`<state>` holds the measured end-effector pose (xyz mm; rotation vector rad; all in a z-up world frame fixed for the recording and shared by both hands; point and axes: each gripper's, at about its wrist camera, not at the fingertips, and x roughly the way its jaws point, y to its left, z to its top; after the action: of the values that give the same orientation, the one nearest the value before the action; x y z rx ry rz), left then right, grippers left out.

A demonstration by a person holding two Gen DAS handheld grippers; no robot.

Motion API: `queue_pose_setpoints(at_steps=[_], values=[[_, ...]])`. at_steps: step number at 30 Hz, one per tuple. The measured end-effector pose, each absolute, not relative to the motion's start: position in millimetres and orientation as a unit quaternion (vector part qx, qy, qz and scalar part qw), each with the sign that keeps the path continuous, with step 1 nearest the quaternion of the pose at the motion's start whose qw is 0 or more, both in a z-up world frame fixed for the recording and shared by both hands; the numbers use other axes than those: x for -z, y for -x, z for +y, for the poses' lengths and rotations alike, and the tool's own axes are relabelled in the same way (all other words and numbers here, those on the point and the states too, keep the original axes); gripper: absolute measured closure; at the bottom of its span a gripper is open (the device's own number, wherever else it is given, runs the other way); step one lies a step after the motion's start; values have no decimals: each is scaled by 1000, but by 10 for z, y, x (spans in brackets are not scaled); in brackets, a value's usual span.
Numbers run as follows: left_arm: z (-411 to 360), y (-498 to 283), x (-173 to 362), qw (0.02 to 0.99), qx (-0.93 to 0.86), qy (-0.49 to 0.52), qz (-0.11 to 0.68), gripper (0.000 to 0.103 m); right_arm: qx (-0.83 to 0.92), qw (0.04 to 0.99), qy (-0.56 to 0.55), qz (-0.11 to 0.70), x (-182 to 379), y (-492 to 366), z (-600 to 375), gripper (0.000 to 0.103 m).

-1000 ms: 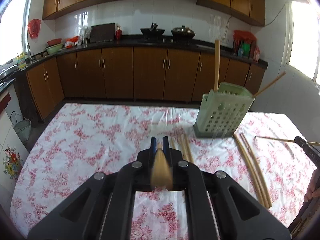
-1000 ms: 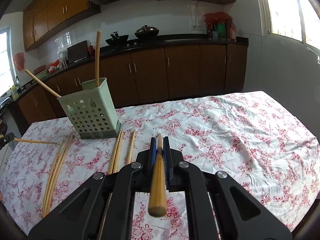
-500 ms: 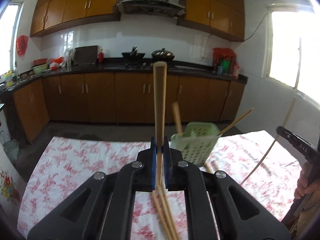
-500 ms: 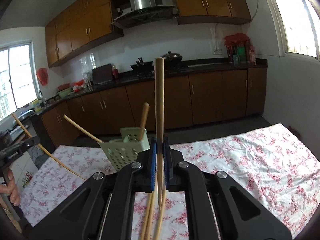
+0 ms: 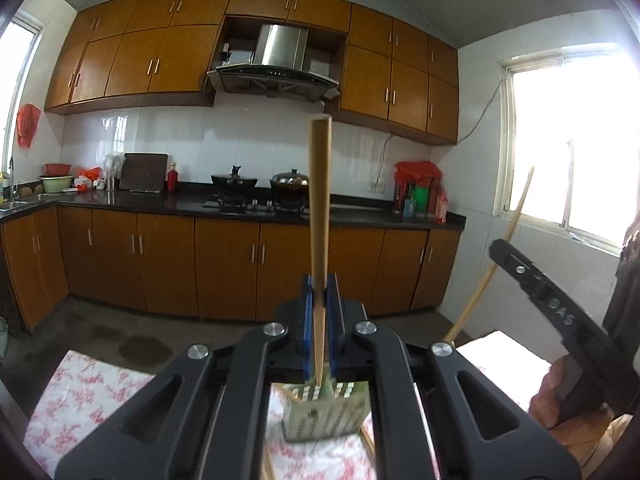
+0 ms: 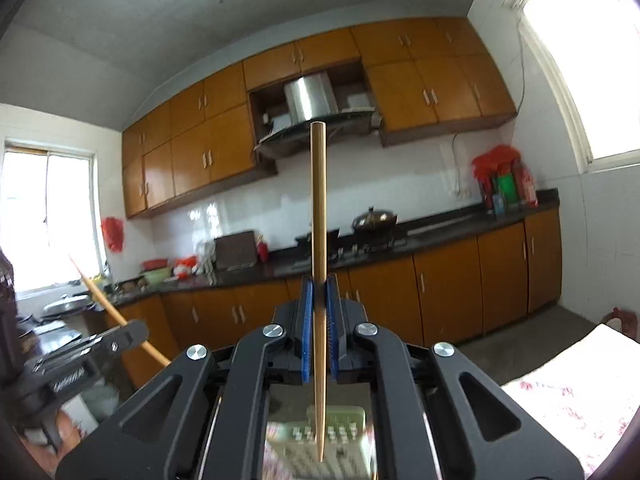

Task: Organize utensils
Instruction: 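Raise the chopsticks upright and release them into the green caddy with both grippers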

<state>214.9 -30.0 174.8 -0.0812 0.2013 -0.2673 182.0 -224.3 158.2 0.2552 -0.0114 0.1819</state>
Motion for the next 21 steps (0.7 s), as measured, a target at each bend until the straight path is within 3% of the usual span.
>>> queue_pose_setpoints(at_steps=[10,18,21], values=[[-462,-2812,-1240,984,117,35,133,95,-62,991,-110,33,-1129,-2286,-2100,95],[-408,-2863,-996,980,121,35,151,95,-60,990,-103,82,-931,-2325,-2125,95],[-375,-2846,-989,980,118,39,153,94,-66,988,-103,96,-942,-2324,-2125,84]])
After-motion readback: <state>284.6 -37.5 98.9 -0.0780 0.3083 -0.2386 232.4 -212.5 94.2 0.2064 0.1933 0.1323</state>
